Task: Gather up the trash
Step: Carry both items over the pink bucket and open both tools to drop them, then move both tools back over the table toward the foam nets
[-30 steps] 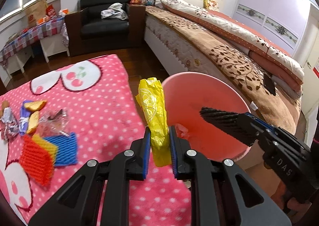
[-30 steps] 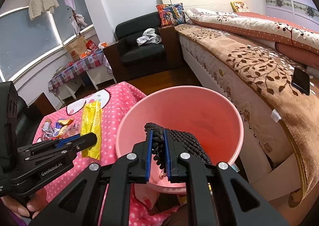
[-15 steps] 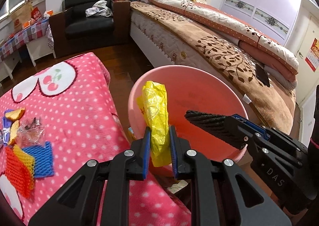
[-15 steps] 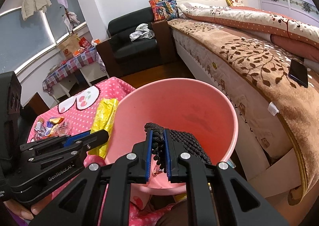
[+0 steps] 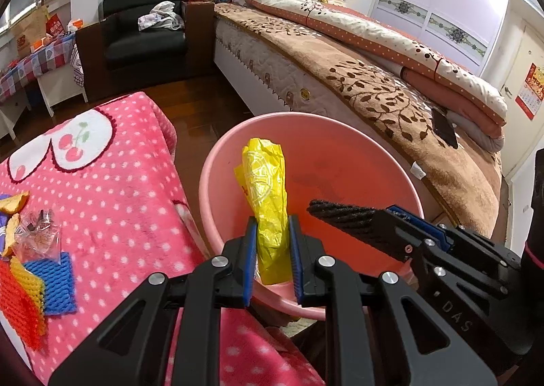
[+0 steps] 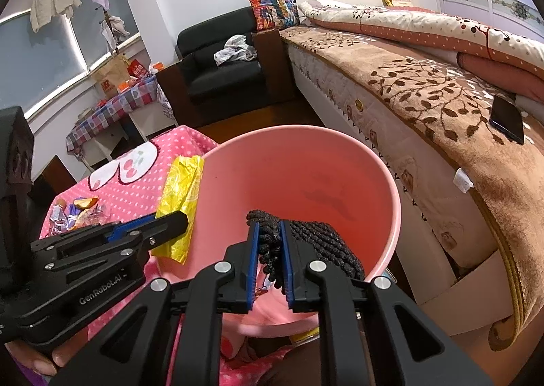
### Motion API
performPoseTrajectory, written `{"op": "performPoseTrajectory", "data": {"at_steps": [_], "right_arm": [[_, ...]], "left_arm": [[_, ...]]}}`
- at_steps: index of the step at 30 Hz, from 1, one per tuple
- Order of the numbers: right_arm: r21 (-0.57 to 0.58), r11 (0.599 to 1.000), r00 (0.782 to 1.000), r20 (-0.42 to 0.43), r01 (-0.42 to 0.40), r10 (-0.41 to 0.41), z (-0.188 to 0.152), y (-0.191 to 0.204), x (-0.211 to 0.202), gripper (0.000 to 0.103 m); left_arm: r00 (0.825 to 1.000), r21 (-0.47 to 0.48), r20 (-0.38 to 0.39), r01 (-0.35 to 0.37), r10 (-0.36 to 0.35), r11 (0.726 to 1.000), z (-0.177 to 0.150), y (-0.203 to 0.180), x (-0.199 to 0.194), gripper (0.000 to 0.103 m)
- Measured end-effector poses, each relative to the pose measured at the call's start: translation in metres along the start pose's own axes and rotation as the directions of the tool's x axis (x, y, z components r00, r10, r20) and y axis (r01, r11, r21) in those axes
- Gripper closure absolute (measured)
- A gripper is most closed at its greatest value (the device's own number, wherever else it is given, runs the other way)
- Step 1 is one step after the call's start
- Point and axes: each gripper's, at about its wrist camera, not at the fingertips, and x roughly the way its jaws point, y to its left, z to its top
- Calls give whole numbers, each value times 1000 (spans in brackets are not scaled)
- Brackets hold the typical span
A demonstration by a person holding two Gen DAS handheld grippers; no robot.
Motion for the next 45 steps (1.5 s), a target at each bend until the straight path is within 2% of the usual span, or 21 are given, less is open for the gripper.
{"op": "performPoseTrajectory", "data": {"at_steps": [2,4,5,8,14,21,32,40,45], "right_arm": [[-8,1000,1000,-1,4,-4,1,1,1,86],[-13,1000,1000,3,15,-15,1,2,1,68],[-14,1000,1000,8,18,-18,1,2,0,64],[-18,1000,1000,11,16,-16,0,3,0,62],[-22,1000,1000,22,15,-15,2,3,-4,54],[-34,999,999,47,9,-7,2,7,-15,53],[-57,997,994,84,-59,63,2,26,-28,53],[-129,978,981,78,-164,175,-6,68,-34,53],[-198,954,971,34,-227,238,-17,106,-25,53]], "left_arm": [[1000,7,20,7,-7,1000,0,-1,-2,85],[1000,22,24,12,-12,1000,2,-2,-3,83],[1000,25,24,19,-20,1000,3,-3,-3,78],[999,16,32,22,-23,1000,5,-1,-6,69],[998,-4,39,40,-40,999,7,6,-13,66],[996,-1,79,41,-41,999,4,12,-30,66],[993,-41,120,-13,18,999,-11,40,-65,66],[981,-107,144,-113,128,988,-40,85,-106,66],[966,-180,120,-205,229,962,-70,128,-129,66]]}}
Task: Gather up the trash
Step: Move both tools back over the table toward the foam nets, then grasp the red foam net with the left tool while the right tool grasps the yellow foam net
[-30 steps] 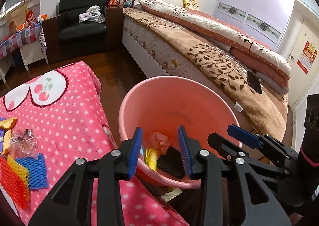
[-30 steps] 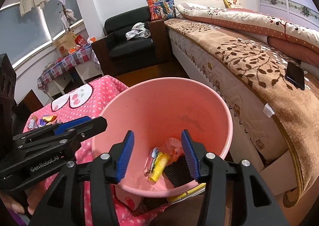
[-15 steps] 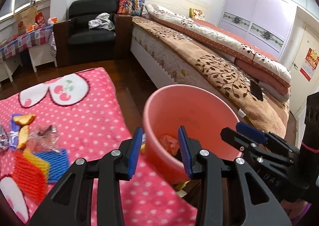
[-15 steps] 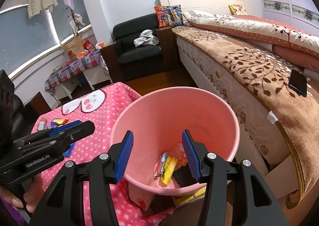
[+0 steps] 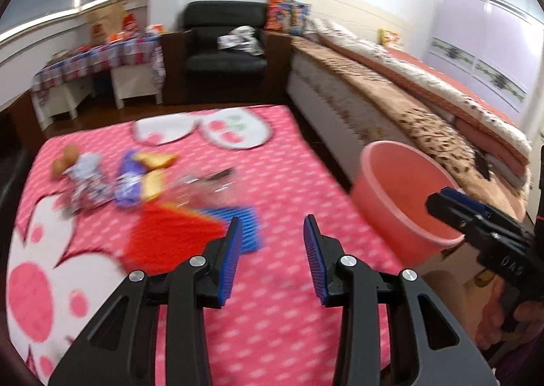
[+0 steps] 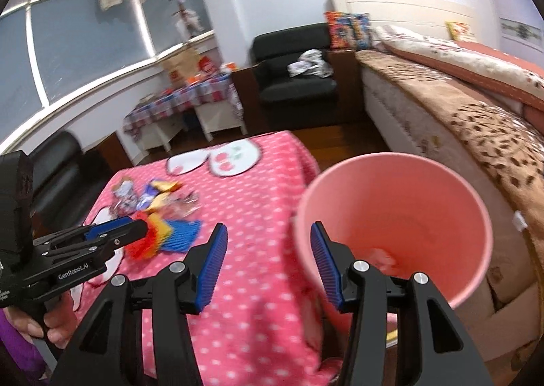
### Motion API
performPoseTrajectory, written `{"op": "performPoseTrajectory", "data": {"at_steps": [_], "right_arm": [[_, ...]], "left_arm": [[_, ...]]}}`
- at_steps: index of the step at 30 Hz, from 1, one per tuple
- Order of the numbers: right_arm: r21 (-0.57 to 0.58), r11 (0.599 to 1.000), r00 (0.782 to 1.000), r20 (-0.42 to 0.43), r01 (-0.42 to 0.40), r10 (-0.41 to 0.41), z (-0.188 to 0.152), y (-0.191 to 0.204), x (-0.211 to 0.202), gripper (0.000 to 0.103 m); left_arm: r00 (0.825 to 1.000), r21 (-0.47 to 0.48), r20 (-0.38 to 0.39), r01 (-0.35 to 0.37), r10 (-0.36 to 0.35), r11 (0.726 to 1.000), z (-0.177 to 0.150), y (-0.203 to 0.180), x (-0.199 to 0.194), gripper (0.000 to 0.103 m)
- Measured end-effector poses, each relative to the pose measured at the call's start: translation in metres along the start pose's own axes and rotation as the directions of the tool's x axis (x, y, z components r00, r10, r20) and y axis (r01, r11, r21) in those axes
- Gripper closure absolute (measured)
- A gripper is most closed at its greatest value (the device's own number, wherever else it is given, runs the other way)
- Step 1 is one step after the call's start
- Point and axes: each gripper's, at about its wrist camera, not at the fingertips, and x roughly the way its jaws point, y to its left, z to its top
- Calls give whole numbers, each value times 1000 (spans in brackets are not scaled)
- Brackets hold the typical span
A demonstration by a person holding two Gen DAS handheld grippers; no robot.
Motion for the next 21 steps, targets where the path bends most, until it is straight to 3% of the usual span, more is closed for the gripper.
{"op": "performPoseTrajectory", "data": {"at_steps": [5,11,17,21], "right_arm": [[-40,997,997,-48,-69,67,-5,34,25,53],[-109,985,987,-102,-135,124,-8,75,53,53],[-144,977,982,-123,-158,141,-9,95,68,53],[-151,975,981,-134,-161,141,-11,98,73,53]], "left_arm": [[995,-73,-9,-99,99,992,-16,51,-14,66],[986,-171,-47,-165,159,972,-27,96,-19,66],[992,-294,-107,-91,61,951,-29,108,-7,66],[985,-410,-160,-11,-60,912,-30,104,10,66]]}}
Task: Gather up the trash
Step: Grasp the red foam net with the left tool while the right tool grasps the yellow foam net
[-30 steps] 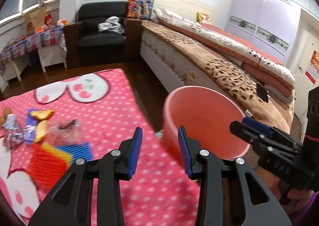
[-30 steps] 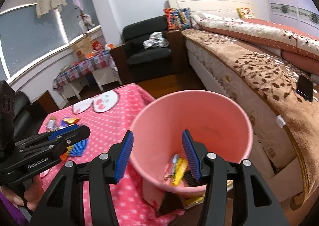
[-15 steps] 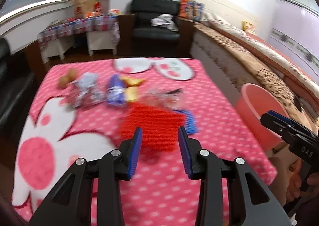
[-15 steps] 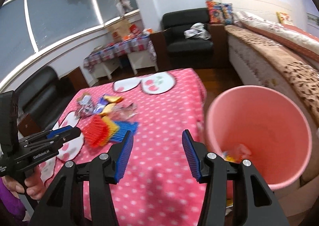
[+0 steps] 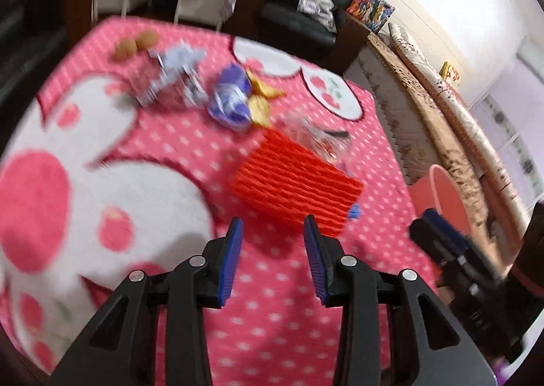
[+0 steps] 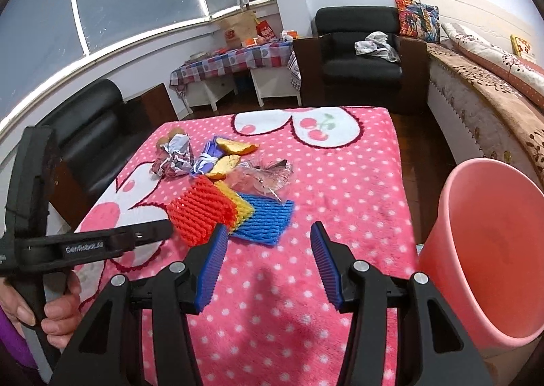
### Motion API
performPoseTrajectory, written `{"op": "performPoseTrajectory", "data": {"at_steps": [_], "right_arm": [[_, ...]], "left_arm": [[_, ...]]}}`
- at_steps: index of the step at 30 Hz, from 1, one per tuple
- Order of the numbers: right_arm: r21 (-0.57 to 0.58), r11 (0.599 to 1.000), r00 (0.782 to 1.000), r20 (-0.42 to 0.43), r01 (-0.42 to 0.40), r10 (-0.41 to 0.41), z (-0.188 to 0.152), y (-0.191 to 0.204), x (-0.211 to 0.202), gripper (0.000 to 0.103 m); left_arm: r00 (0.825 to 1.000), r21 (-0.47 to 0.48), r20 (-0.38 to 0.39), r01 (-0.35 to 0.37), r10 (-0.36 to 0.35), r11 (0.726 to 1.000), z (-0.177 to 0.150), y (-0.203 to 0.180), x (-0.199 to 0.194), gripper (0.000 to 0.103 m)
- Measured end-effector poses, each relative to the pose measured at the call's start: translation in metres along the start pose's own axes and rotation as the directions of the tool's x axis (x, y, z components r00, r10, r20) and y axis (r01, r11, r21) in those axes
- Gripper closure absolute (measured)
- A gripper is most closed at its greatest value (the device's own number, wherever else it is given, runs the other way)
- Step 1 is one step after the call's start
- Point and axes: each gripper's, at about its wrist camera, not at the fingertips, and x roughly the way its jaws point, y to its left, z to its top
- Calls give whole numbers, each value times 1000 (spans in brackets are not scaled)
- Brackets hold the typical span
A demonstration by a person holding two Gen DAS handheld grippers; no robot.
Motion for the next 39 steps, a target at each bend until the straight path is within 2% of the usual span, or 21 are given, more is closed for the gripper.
{"op": "performPoseTrajectory", "data": {"at_steps": [2,4,6,10,12,13,14,17,23,28,33,37,39], "right_arm": [[-4,1000,1000,-2,7,-7,-1,-2,1,53],[3,1000,1000,-9,9,-9,-4,-5,2,53],[7,1000,1000,-13,11,-11,-4,-7,4,53],[14,1000,1000,-24,9,-9,-6,-11,6,53],[6,1000,1000,-25,7,-7,-6,-11,7,53],[4,1000,1000,-25,6,-6,-6,-11,7,53],[1,1000,1000,-26,6,-6,-6,-11,7,53],[3,1000,999,-35,-2,2,-6,-10,11,53],[-26,999,998,-57,-26,25,-1,1,24,53],[-64,996,995,-74,-70,65,12,20,42,53],[-122,991,995,-98,-48,36,21,35,71,53],[-74,995,974,-224,-62,44,27,34,103,53],[-51,997,971,-236,-62,48,28,32,108,53]], "left_arm": [[999,-59,-15,28,-28,998,2,0,5,65],[998,-123,-19,62,-65,990,5,0,8,58],[996,-163,-24,80,-85,983,8,-1,11,56],[997,-205,-31,62,-70,977,12,-3,21,56],[999,-199,-25,37,-43,979,12,-4,23,56],[999,-197,-25,30,-36,980,12,-3,24,60],[1000,-192,-23,16,-21,981,11,-3,24,76],[1000,-163,-11,-10,9,987,10,-1,22,94],[994,-86,84,-62,69,994,11,5,-4,96],[987,-65,132,-83,91,994,13,16,-21,96],[971,-44,196,-130,136,991,16,25,-37,96],[967,-34,208,-143,147,989,16,29,-40,96],[969,-37,203,-134,139,990,15,32,-40,96]]}}
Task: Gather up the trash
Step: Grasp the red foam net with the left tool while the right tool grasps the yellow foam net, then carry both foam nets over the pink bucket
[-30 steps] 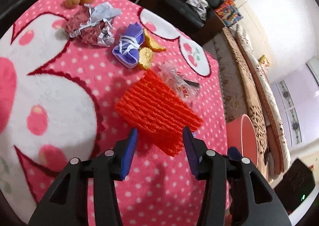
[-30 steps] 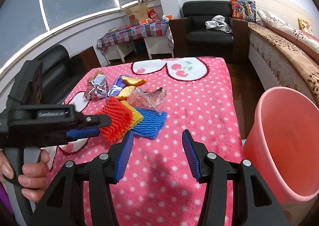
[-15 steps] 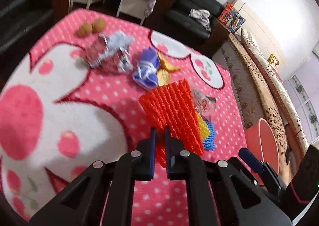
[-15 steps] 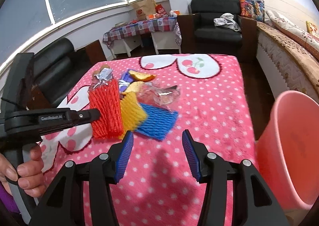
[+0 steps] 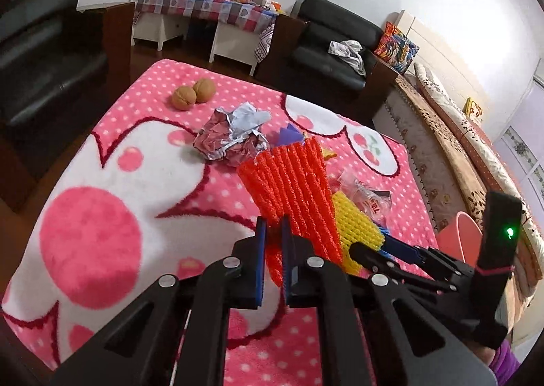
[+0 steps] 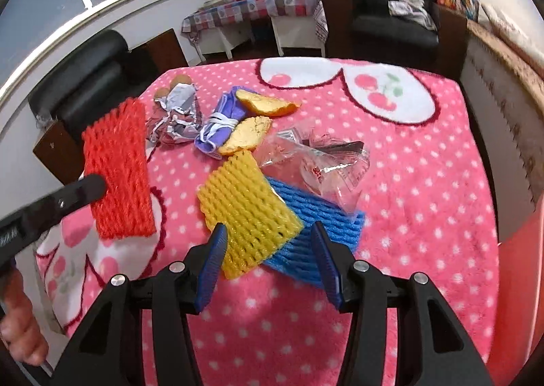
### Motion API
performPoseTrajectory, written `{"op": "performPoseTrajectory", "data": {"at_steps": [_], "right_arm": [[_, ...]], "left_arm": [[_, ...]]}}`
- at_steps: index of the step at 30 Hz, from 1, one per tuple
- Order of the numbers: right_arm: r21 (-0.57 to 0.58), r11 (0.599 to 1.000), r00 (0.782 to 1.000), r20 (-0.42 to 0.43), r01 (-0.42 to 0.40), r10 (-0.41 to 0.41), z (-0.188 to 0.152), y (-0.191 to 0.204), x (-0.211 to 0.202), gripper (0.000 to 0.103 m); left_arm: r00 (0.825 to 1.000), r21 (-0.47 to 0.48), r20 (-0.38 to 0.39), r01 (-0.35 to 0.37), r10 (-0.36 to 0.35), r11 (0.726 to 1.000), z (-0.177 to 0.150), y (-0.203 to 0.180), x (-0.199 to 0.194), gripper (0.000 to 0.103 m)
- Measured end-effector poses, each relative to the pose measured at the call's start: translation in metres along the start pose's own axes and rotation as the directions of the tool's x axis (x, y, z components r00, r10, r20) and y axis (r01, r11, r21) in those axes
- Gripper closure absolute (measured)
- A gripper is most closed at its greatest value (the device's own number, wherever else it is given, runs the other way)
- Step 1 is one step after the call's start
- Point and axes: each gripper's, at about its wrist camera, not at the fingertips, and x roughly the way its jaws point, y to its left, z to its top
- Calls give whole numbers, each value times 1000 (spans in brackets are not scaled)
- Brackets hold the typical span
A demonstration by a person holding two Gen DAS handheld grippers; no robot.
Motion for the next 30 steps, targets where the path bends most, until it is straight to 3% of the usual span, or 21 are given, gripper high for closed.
{"op": "performPoseTrajectory", "data": {"at_steps": [4,6,18,24,30], "right_arm": [[-11,1000,1000,7,-8,8,1,4,1,82],[-17,1000,1000,20,-15,15,0,7,-3,87],[62,998,985,174,-3,-8,-24,-10,-83,88],[151,987,969,232,52,-86,-42,-41,-129,88],[239,961,937,281,142,-209,-61,-79,-171,88]], "left_arm": [[1000,-1,-6,5,-5,1000,-1,2,1,96],[1000,2,-6,4,-4,1000,-1,1,0,96],[999,64,2,44,-45,997,-4,-29,-3,96],[996,108,-8,91,-90,990,-8,-62,-1,96],[989,183,-11,148,-148,972,-12,-106,-2,96]]}}
